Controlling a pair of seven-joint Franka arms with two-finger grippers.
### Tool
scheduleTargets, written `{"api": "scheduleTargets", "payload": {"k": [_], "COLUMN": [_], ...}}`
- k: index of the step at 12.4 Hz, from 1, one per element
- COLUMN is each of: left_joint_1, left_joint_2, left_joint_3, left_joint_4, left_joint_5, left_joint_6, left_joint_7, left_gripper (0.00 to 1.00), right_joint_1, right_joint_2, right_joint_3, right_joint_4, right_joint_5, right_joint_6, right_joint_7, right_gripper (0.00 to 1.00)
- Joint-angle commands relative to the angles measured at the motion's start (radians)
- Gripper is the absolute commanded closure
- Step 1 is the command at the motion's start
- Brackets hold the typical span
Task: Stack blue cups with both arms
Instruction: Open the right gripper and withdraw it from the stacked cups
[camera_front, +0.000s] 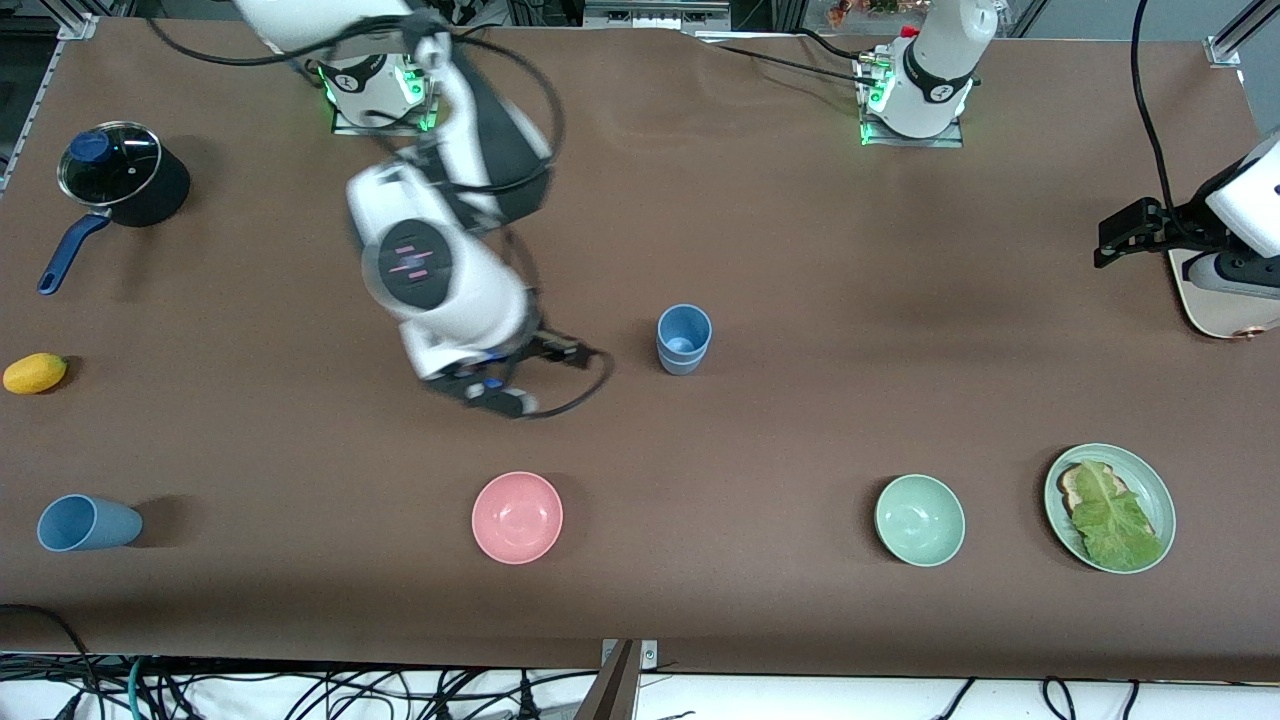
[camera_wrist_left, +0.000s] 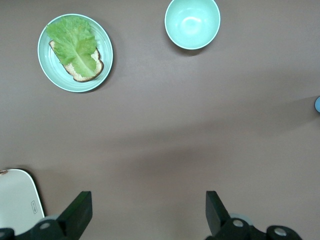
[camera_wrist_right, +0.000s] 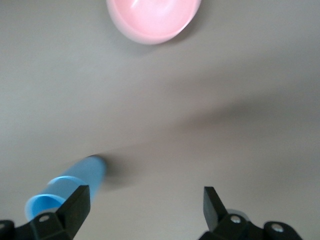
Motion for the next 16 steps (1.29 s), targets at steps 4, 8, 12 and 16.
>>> {"api": "scheduleTargets", "payload": {"k": [4,8,12,16], "left_joint_1": [-0.009,-0.009,-0.009,-0.009], "left_joint_2": [-0.008,-0.008,-0.007,-0.001], "left_joint_3": [0.007,0.006,0.007,0.006], "left_joint_4": [-0.01,-0.01,-0.01,-0.009], "left_joint_5": [0.021,0.021,0.021,0.021], "left_joint_6": [0.014,0.014,0.014,0.014], "left_joint_7": [0.016,0.016,0.016,0.016], "left_gripper": [0.0,0.0,0.0,0.0], "right_joint_1": [-0.018,-0.298,-0.465,-0.46], "right_joint_2": [-0.214,-0.501,-0.624,-0.634], "right_joint_3": [-0.232,-0.05,0.082,0.083], "right_joint_4": [-0.114,-0.435,-0.529,-0.52], "right_joint_5": [-0.011,-0.083,-0.143,-0.209], "right_joint_6": [-0.169,-0.099,-0.111,-0.128], "right_joint_7": [-0.355,-0.501,-0.518,-0.526], "right_gripper": [0.0,0.0,0.0,0.0]}}
